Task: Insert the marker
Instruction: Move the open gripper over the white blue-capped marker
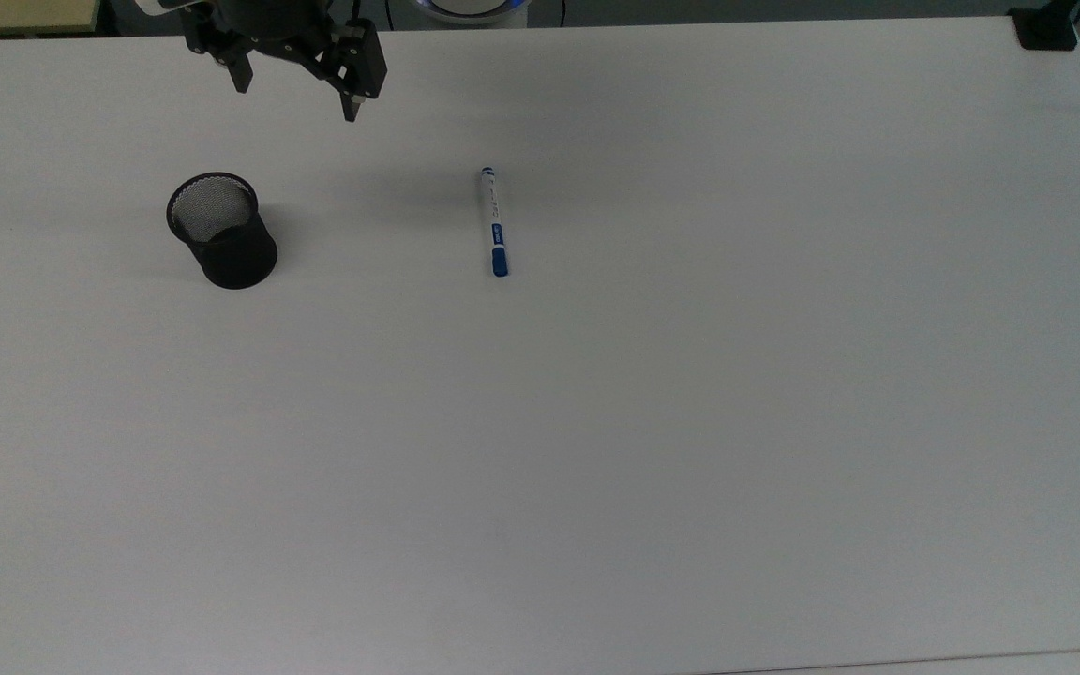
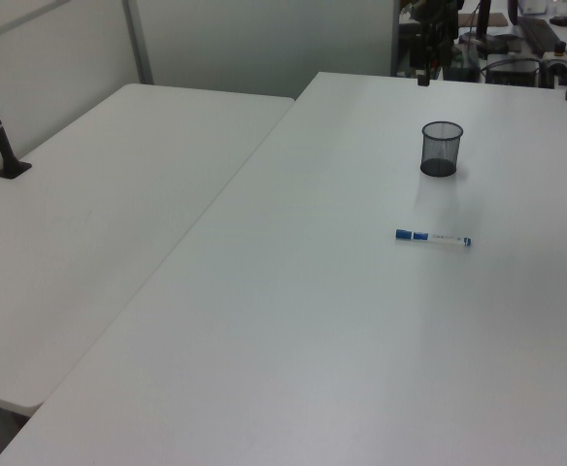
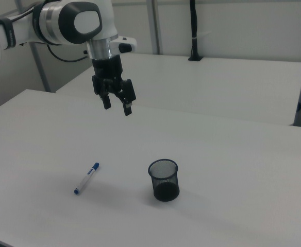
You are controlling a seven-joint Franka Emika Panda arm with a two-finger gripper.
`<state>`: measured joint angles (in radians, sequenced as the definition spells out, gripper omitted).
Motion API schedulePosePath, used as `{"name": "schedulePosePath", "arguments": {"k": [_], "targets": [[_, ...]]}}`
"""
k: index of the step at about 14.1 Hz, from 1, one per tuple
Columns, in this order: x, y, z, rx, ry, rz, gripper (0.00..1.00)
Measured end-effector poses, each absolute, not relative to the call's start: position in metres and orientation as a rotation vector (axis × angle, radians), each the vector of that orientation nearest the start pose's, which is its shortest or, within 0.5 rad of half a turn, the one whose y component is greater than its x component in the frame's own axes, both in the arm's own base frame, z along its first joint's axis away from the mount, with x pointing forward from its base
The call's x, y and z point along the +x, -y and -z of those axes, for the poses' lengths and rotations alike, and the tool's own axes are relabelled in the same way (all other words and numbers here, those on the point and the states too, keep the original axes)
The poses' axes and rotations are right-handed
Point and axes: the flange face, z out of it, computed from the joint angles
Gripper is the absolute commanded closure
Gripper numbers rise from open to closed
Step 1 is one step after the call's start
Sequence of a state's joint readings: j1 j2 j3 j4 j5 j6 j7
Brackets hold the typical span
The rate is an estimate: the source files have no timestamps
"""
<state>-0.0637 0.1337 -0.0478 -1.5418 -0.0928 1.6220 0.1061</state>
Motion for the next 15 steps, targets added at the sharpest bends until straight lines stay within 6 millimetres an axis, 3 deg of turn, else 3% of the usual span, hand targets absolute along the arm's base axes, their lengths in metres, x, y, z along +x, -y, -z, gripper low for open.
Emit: {"name": "schedulePosePath", "arguments": {"k": [2,5,15], "targets": [[0.593,0.077,-0.567,-3.206,-0.360,-0.074,0.00],[0.591,0.107,-0.568,-3.145,-0.454,-0.026,0.00],[0.592,0.106,-0.568,-3.140,-0.454,-0.027,0.00]]}}
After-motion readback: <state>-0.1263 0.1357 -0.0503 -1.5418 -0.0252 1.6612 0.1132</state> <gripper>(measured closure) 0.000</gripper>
